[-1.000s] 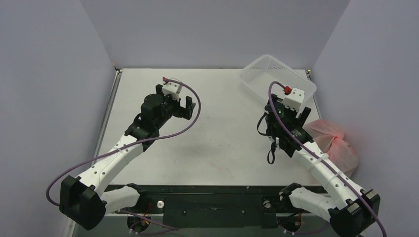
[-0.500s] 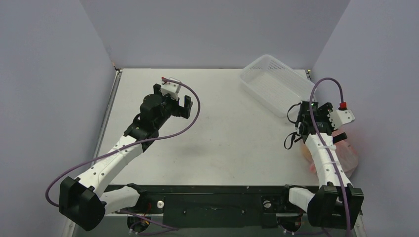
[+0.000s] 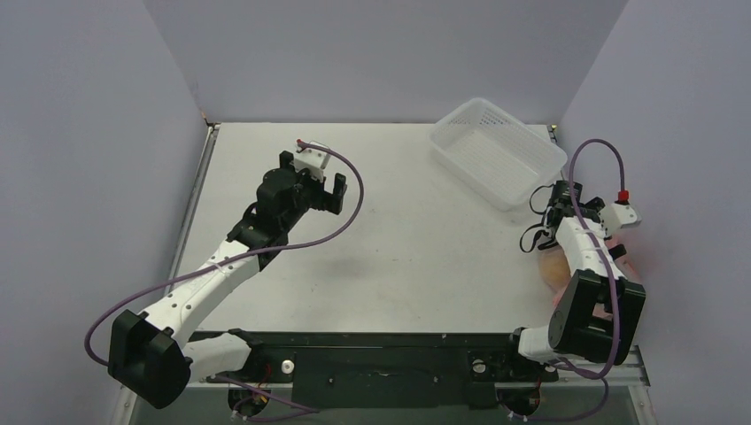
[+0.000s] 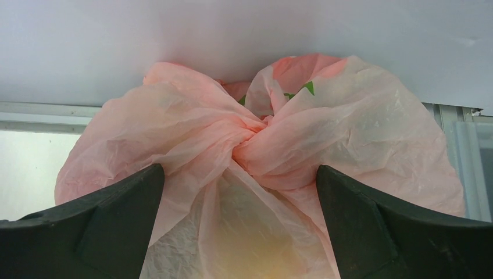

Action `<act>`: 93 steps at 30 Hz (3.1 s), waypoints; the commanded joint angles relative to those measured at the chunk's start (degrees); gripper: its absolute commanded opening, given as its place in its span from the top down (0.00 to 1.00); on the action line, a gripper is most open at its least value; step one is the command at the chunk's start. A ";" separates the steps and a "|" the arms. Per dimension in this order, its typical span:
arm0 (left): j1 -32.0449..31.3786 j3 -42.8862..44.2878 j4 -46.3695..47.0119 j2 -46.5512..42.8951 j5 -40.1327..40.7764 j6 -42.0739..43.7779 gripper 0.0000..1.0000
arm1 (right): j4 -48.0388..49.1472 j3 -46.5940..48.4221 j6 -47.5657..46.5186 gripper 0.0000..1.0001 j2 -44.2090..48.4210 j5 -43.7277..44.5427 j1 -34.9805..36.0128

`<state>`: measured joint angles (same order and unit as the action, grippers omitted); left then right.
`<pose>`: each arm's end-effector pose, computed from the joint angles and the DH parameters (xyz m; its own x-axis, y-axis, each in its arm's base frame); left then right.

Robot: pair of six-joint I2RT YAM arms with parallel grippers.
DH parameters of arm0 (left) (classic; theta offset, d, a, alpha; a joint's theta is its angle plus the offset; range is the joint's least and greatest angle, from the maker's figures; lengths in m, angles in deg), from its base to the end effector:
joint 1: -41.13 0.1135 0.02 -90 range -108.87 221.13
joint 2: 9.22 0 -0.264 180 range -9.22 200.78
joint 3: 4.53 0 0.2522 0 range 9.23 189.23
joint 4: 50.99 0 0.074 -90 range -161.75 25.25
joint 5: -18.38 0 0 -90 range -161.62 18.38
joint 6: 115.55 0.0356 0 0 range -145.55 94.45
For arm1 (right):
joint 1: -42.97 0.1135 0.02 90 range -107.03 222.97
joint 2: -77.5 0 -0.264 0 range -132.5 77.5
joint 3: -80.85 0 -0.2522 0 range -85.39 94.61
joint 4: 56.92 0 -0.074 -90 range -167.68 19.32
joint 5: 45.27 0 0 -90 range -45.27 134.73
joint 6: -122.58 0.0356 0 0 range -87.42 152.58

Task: Take the fake fruits out of the plastic bag
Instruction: Move the plastic bag to the center of the board.

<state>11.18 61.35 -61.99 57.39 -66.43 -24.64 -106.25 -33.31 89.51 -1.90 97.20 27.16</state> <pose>0.2395 -0.1343 0.3303 -0.1695 0.1159 -0.9787 0.4232 0.9054 0.0339 0.2427 -0.0981 0.2287 -0.0369 0.5410 -0.8402 0.9980 0.0629 -0.0033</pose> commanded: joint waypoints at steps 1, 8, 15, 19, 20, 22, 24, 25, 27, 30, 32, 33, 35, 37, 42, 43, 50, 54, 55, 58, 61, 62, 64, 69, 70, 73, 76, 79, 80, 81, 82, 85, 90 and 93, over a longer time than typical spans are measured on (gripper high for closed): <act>-0.28 1.17 1.08 1.35 0.39 1.21 0.03 | 0.86 0.04 2.44 0.00 1.14 2.03 -0.77; -0.28 0.91 1.27 0.90 0.42 1.11 0.03 | 0.79 0.01 3.99 0.09 -1.99 3.28 -0.76; -0.28 0.99 1.24 0.65 0.82 1.17 0.03 | -1.16 2.53 3.07 0.22 -6.59 4.12 0.01; -0.28 1.03 1.28 0.59 0.85 1.15 0.03 | -2.05 3.93 2.36 0.46 -8.39 4.29 0.80; -0.28 1.12 1.28 0.64 0.77 1.12 0.03 | -2.59 4.42 2.56 0.63 -8.69 4.88 1.36; -0.28 1.10 1.30 0.60 0.72 1.21 0.03 | -4.78 5.50 4.16 0.97 -9.18 6.69 2.48; -0.28 1.12 1.24 0.47 0.66 1.30 0.03 | -7.11 6.78 5.48 1.00 -9.66 9.45 4.17; -0.28 1.09 1.22 0.42 0.58 1.34 0.03 | -7.74 7.15 5.78 1.00 -9.93 10.31 5.48; -0.28 1.15 1.25 0.40 0.41 1.37 0.03 | -8.95 7.73 6.56 1.00 -10.01 12.52 7.75; -0.28 0.92 1.32 0.31 0.48 1.51 0.03 | -10.24 7.64 7.93 1.00 -9.90 14.42 9.77; -0.28 0.99 1.37 0.36 0.56 1.63 0.03 | -10.43 6.97 8.65 1.00 -9.42 13.62 10.44; -0.28 1.03 1.30 0.49 0.62 1.66 0.03 | -10.18 6.39 8.64 1.00 -8.92 12.66 11.09; -0.28 1.01 1.26 0.65 0.61 1.72 0.03 | -9.62 5.47 8.18 1.00 -7.78 11.24 12.64; -0.28 1.10 1.22 0.75 0.40 1.77 0.03 | -8.03 4.07 6.53 1.00 -6.08 9.85 14.88; -0.28 1.92 0.30 1.74 -3.85 1.85 0.03 | 1.09 -2.82 -0.28 1.00 1.35 2.16 27.14; -0.28 2.00 0.26 2.05 -4.52 1.67 0.03 | 3.95 -5.24 -1.98 1.00 2.49 -1.55 28.77; -0.35 2.36 -0.28 3.51 -13.27 0.23 0.03 | 20.35 -12.90 -15.02 1.00 9.49 -18.88 47.05; -0.87 2.47 -0.21 4.07 -15.24 -0.24 0.04 | 31.09 -14.28 -24.71 1.00 9.85 -26.25 55.08; -0.93 2.49 -0.11 4.11 -15.74 -0.35 0.04 | 32.80 -14.41 -25.96 1.00 9.73 -28.06 55.71; -1.02 2.15 0.43 3.85 -17.58 -0.55 0.05 | 40.88 -15.18 -31.14 1.00 9.12 -39.15 56.46; -1.01 1.87 0.90 3.47 -19.86 -0.28 0.08 | 45.58 -15.52 -34.15 1.00 8.67 -48.23 56.69; -1.04 1.79 0.91 3.38 -20.39 0.00 0.08 | 47.65 -15.80 -35.06 1.00 8.58 -52.29 56.82; -1.06 1.84 0.78 3.40 -22.35 0.47 0.09 | 50.51 -16.54 -36.05 1.00 8.63 -57.59 56.92; -2.44 2.26 -0.73 4.87 -24.34 1.82 0.08 | 52.43 -18.19 -34.95 1.00 8.61 -58.75 56.92; -2.76 2.76 -1.18 5.73 -24.35 2.17 0.08 | 52.75 -18.34 -34.12 1.00 8.63 -59.42 56.89; -4.99 3.78 -2.56 7.58 -24.66 2.47 0.08 | 55.98 -19.93 -30.00 0.99 8.73 -62.73 57.83; -6.28 4.58 -3.59 8.91 -25.42 2.33 0.09 | 59.87 -20.13 -27.59 0.99 7.78 -64.77 60.00; -7.06 4.29 -4.25 8.72 -25.21 2.67 0.08 | 61.10 -19.49 -25.93 0.74 7.33 -64.55 61.50; -7.19 4.17 -4.21 8.41 -24.76 2.81 0.09 | 61.08 -19.39 -25.65 0.55 7.46 -64.44 61.42; -7.43 3.90 -4.23 8.20 -24.51 3.12 0.09 | 60.89 -19.21 -25.33 0.49 7.80 -64.36 61.10; -7.55 3.80 -4.18 8.06 -24.00 3.30 0.08 | 60.62 -19.07 -25.22 0.40 8.04 -64.39 60.60; -7.97 3.65 -4.20 7.92 -23.33 3.78 0.08 | 59.50 -19.28 -24.20 0.30 10.50 -64.28 59.32; -8.38 3.89 -4.57 8.53 -22.18 4.20 0.09 | 54.18 -22.04 -24.07 0.29 16.86 -61.46 54.75; -8.64 4.17 -4.75 9.68 -21.89 3.90 0.11 | 50.02 -24.32 -24.45 0.31 22.96 -58.54 52.35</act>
<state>3.09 62.99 -66.80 66.59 -89.01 -21.65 -52.83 -55.08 64.85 13.84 34.63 82.31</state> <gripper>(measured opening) 0.908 0.698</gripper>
